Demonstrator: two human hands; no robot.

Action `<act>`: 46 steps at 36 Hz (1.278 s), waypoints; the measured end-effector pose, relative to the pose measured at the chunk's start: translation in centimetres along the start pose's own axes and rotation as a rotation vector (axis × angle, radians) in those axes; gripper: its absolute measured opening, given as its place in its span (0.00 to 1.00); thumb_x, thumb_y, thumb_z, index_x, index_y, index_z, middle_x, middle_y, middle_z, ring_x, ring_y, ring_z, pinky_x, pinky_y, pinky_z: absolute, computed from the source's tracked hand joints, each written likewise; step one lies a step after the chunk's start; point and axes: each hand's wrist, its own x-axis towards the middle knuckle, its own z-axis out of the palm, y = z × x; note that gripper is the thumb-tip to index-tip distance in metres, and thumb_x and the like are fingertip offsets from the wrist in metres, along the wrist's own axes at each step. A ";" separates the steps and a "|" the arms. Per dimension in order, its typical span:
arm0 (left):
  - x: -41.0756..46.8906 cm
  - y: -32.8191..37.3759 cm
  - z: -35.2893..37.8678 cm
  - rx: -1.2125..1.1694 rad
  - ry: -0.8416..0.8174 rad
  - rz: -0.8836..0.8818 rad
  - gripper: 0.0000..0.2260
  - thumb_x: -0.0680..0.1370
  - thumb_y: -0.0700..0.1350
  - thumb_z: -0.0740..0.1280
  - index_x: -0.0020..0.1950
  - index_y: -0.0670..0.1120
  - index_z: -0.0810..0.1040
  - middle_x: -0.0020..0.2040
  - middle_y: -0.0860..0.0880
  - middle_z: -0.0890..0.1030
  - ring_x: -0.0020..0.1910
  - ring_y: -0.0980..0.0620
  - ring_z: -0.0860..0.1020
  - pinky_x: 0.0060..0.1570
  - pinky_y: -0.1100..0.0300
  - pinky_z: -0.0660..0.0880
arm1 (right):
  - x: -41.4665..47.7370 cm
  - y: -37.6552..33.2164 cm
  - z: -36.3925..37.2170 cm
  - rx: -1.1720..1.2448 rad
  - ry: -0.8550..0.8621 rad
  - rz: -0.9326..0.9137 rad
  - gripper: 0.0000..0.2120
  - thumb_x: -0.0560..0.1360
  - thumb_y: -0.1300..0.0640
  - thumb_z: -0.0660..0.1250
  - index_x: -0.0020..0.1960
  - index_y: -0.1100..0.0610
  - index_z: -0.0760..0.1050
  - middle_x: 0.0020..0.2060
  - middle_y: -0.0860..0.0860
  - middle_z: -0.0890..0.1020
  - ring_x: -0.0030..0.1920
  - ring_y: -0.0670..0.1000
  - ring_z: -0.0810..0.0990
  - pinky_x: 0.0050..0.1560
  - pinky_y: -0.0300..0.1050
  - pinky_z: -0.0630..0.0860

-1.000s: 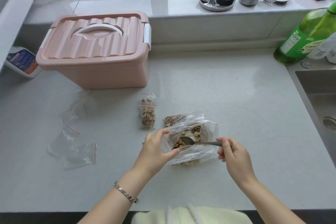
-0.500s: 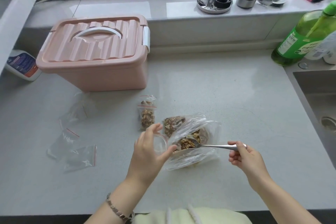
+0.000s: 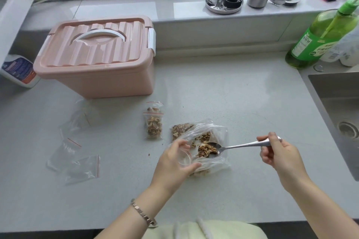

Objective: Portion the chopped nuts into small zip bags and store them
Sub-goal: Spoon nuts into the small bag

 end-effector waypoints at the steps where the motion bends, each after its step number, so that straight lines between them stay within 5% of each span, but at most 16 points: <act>1: 0.2 0.0 -0.1 0.000 0.004 -0.007 0.25 0.67 0.51 0.75 0.60 0.55 0.67 0.53 0.60 0.76 0.55 0.61 0.73 0.55 0.72 0.66 | -0.1 -0.4 0.1 0.004 -0.008 -0.009 0.17 0.81 0.53 0.54 0.41 0.59 0.76 0.21 0.46 0.70 0.21 0.43 0.67 0.24 0.32 0.65; 9: 0.8 0.1 -0.1 0.042 -0.005 -0.035 0.30 0.67 0.55 0.73 0.65 0.51 0.67 0.54 0.63 0.72 0.59 0.58 0.72 0.61 0.62 0.68 | -1.3 -3.7 1.7 -0.004 -0.077 -0.135 0.17 0.80 0.53 0.55 0.40 0.58 0.75 0.20 0.45 0.69 0.22 0.42 0.67 0.23 0.31 0.65; 20: 1.0 0.7 0.3 0.031 0.010 -0.007 0.30 0.68 0.54 0.74 0.66 0.51 0.67 0.64 0.56 0.73 0.65 0.59 0.68 0.63 0.65 0.65 | -3.1 -4.6 4.5 -0.298 -0.158 -0.422 0.16 0.79 0.51 0.55 0.38 0.53 0.76 0.21 0.44 0.72 0.25 0.43 0.69 0.27 0.32 0.66; 23: 1.1 0.5 0.5 0.036 0.014 0.000 0.29 0.67 0.54 0.74 0.65 0.52 0.68 0.61 0.57 0.74 0.62 0.59 0.70 0.63 0.64 0.67 | -4.0 -4.8 5.1 -0.393 -0.205 -0.558 0.16 0.78 0.44 0.56 0.39 0.49 0.76 0.26 0.46 0.74 0.26 0.49 0.70 0.29 0.40 0.66; 27: 1.2 0.4 0.7 0.036 0.023 0.004 0.26 0.66 0.53 0.75 0.60 0.54 0.69 0.53 0.60 0.75 0.56 0.59 0.73 0.58 0.62 0.70 | -5.2 -4.9 5.7 -0.546 -0.259 -0.829 0.17 0.76 0.43 0.53 0.41 0.50 0.76 0.30 0.44 0.74 0.30 0.45 0.72 0.31 0.33 0.66; 32: 1.1 -0.3 0.7 -0.010 0.047 0.000 0.26 0.66 0.54 0.75 0.61 0.53 0.70 0.55 0.60 0.76 0.57 0.59 0.73 0.60 0.60 0.69 | -5.5 -5.5 5.2 -0.579 -0.209 -1.004 0.23 0.79 0.43 0.51 0.43 0.56 0.77 0.30 0.40 0.74 0.33 0.44 0.73 0.33 0.34 0.68; 35: 1.0 -0.7 0.4 -0.029 0.066 -0.004 0.25 0.67 0.53 0.74 0.60 0.53 0.69 0.50 0.58 0.77 0.54 0.58 0.74 0.58 0.64 0.69 | -4.8 -5.8 4.1 -0.491 -0.108 -0.937 0.21 0.78 0.40 0.50 0.43 0.51 0.75 0.32 0.38 0.76 0.32 0.42 0.74 0.32 0.31 0.67; 39: 0.5 -1.2 0.1 -0.030 0.090 -0.010 0.25 0.68 0.53 0.73 0.60 0.55 0.66 0.50 0.56 0.77 0.52 0.59 0.75 0.52 0.73 0.67 | -3.1 -4.2 2.6 -0.472 -0.010 -0.746 0.15 0.77 0.43 0.52 0.41 0.47 0.73 0.28 0.47 0.76 0.33 0.47 0.75 0.31 0.36 0.67; 46: 0.1 -1.8 -0.4 -0.040 0.135 -0.024 0.25 0.68 0.51 0.74 0.59 0.55 0.65 0.50 0.57 0.77 0.51 0.59 0.76 0.53 0.66 0.71 | -0.8 1.7 2.9 -0.479 -0.031 -0.447 0.13 0.80 0.57 0.56 0.40 0.48 0.73 0.28 0.51 0.75 0.34 0.45 0.76 0.34 0.32 0.68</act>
